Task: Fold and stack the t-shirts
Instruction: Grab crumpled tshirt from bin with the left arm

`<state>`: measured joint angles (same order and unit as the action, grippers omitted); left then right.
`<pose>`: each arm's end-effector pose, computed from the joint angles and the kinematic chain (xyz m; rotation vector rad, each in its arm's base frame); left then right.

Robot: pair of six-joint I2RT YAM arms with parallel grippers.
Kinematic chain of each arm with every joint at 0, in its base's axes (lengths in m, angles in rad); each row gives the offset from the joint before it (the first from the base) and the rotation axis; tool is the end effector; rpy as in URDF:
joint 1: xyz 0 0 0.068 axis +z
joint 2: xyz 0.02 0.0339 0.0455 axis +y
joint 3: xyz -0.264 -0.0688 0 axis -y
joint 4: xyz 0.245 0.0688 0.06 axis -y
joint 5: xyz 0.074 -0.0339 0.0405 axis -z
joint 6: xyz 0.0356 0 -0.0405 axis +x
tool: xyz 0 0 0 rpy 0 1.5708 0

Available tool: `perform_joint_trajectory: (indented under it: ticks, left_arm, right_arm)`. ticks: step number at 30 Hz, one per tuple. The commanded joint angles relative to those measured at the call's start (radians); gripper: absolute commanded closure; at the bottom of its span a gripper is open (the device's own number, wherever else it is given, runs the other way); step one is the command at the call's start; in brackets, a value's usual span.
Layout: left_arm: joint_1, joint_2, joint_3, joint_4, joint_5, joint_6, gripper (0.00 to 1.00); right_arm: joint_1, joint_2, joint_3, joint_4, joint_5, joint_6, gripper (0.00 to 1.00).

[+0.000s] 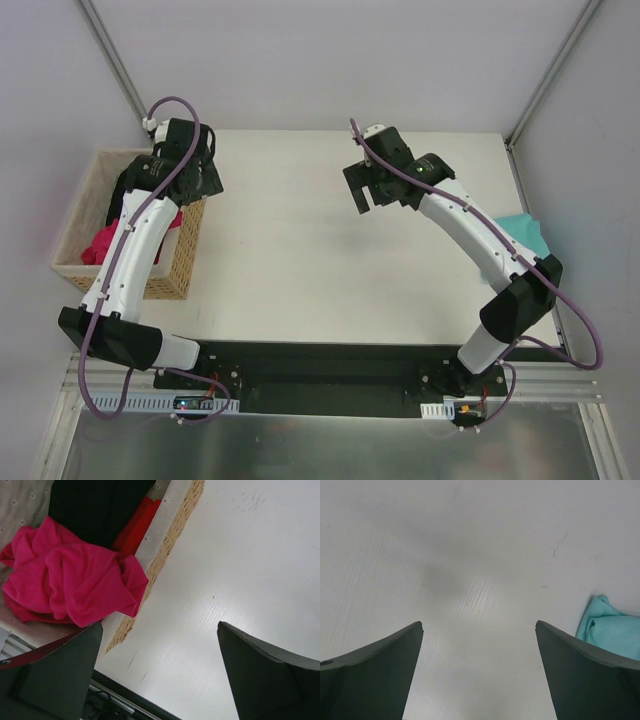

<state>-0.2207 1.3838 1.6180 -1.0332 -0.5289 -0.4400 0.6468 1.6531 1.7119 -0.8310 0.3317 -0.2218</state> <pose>0.2658 -0.0412 0.4131 -0.4899 2.1988 0.2785 0.2942 0.2076 0.3758 -0.8174 2.1468 -0.1710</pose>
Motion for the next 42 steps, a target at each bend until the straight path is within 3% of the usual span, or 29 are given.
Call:
perform_joint_trajectory:
  ticks: [1,11,18,21,27,42]
  left_arm:
    - [0.004,-0.034,0.049,-0.004,-0.013,-0.002,0.01]
    - [0.004,-0.092,0.029,0.021,0.058,0.043,0.01]
    - [0.024,-0.111,0.02,-0.043,-0.181,0.026,0.01]
    - [0.066,-0.046,0.049,-0.163,-0.195,-0.043,0.01]
    - [0.107,-0.031,0.005,-0.186,-0.175,-0.103,0.01]
    - [0.365,-0.04,-0.157,-0.156,-0.02,-0.063,0.01]
  right_arm:
    - [0.005,-0.001,0.058,-0.017,-0.006,-0.002,0.0]
    - [0.007,0.016,0.077,-0.028,-0.014,0.004,0.0]
    - [0.005,0.028,0.095,-0.031,-0.028,0.01,0.0]
    - [0.004,0.036,0.094,-0.033,-0.042,0.016,0.0]
    - [0.007,0.045,0.098,-0.04,-0.046,0.019,0.0]
    - [0.005,0.031,0.052,-0.037,-0.011,0.006,0.0]
